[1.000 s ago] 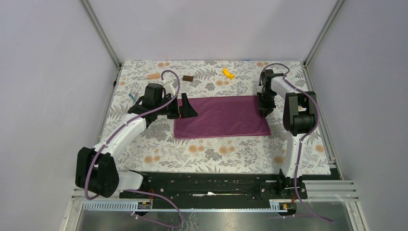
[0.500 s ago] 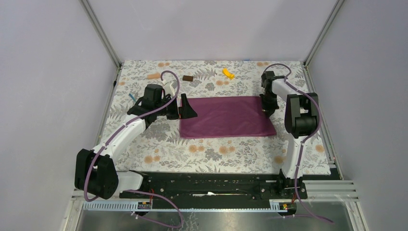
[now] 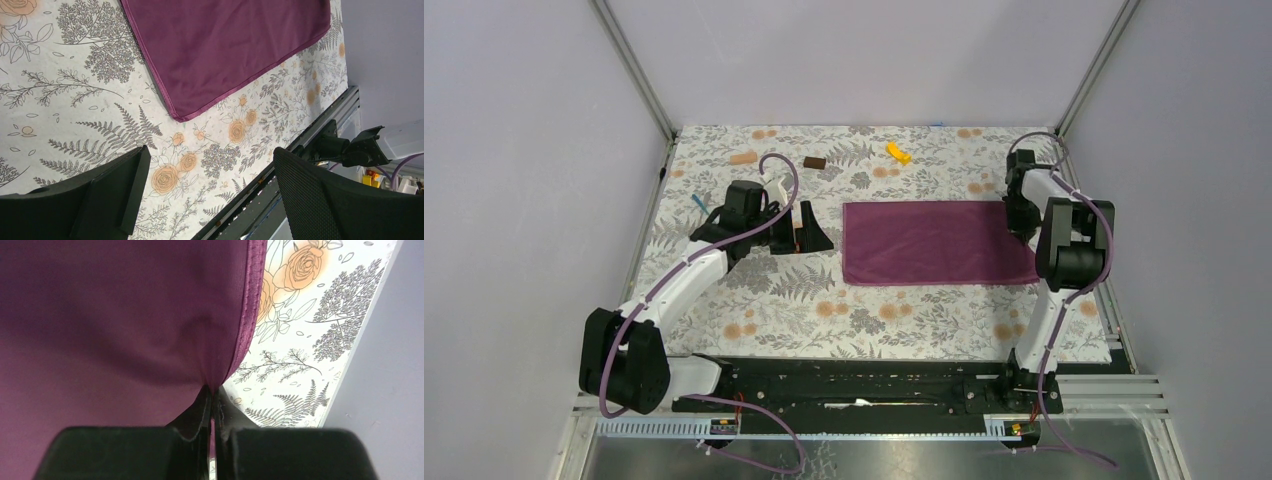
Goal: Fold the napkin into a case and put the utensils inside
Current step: Fold the rectangle-folded napkin at the center of the board.
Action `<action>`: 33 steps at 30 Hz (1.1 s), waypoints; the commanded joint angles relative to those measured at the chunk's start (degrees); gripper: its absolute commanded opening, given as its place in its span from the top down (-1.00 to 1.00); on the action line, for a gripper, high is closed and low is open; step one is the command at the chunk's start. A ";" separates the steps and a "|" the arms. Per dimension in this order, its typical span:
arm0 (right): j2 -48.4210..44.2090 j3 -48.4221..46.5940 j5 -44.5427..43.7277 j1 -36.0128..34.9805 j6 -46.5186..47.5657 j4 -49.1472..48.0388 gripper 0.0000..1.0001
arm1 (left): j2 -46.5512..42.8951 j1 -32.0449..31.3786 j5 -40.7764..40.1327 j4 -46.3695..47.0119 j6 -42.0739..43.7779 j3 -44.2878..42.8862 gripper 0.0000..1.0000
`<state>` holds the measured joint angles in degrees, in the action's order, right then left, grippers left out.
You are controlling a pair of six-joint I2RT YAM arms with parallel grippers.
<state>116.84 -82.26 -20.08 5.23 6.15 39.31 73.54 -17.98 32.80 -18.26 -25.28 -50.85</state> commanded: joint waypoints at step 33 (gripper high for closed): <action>5.29 -18.91 13.65 -41.01 -12.32 8.72 1.00 | -3.66 2.22 1.54 3.72 0.86 1.54 -0.97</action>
<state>121.40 -97.23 -10.70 -35.62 -3.46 46.61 71.92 -16.29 33.26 -16.64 -25.28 -50.00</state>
